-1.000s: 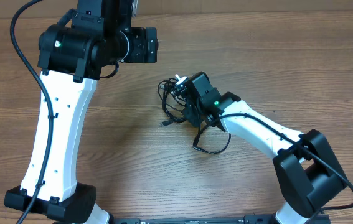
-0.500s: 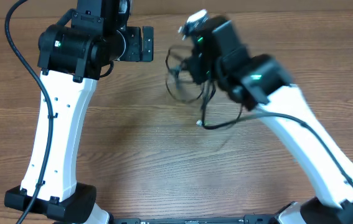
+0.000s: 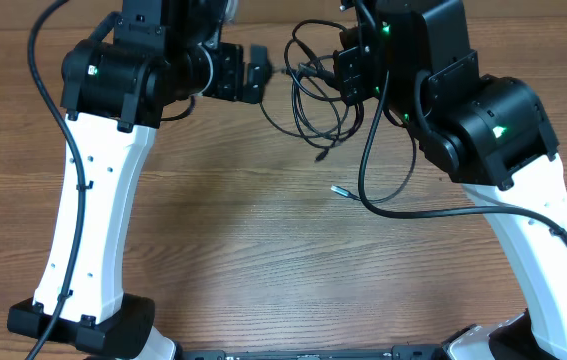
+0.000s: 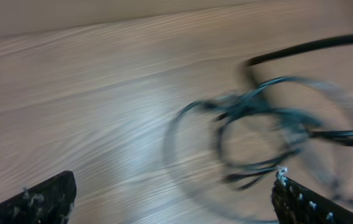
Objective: Untangle cables
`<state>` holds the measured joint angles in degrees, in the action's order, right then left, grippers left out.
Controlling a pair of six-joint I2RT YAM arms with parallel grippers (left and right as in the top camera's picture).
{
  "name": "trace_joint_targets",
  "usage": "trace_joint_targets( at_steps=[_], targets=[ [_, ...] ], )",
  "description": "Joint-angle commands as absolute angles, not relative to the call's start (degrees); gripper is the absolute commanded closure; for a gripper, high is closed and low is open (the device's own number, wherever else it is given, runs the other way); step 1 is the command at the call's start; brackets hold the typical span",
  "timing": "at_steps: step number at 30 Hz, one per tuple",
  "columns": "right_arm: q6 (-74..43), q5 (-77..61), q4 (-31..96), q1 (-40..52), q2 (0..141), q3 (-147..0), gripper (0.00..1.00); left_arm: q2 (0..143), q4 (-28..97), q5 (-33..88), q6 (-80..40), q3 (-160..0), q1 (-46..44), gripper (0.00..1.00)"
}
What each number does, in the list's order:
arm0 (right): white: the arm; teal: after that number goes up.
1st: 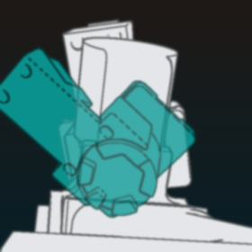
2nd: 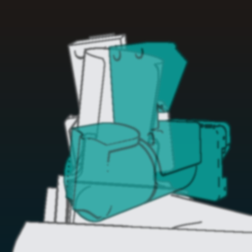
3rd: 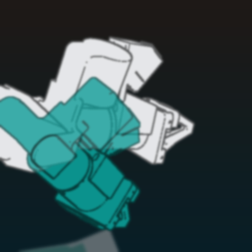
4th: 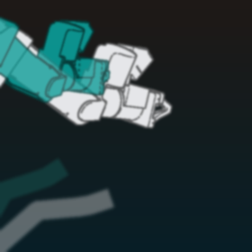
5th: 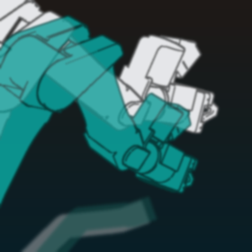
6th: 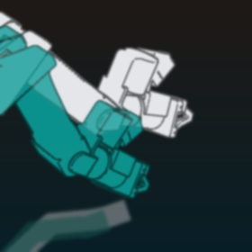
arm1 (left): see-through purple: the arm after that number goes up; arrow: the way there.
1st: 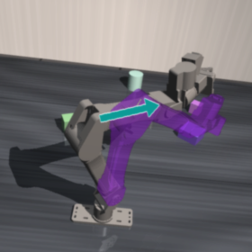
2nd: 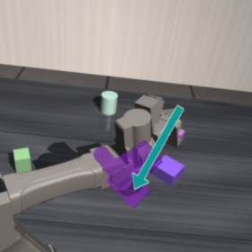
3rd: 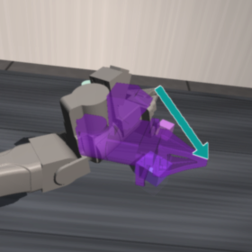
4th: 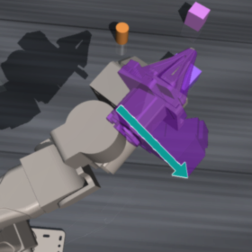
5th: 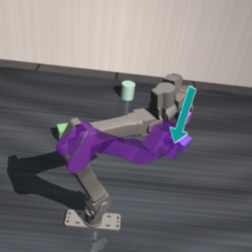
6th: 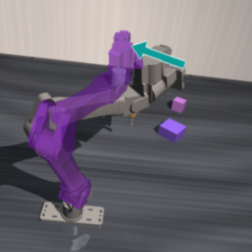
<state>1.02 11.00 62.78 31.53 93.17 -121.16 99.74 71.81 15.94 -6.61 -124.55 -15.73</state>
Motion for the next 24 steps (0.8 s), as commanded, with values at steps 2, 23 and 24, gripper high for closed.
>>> trace_joint_targets(
  at_steps=[2,23,24],
  targets=[
    [0.45,11.99,62.52,31.35,92.14,-122.67,0.96,101.71,68.4,39.51,-16.86,-125.36,-15.68,0.0],
    [0.43,11.99,63.81,31.35,92.14,-122.67,0.96,109.14,61.47,50.74,-48.88,-125.32,-15.38,0.96],
    [0.4,11.99,63.81,31.35,92.14,-122.67,0.96,109.32,61.43,50.94,-48.66,-125.32,-15.38,0.96]
  ],
)
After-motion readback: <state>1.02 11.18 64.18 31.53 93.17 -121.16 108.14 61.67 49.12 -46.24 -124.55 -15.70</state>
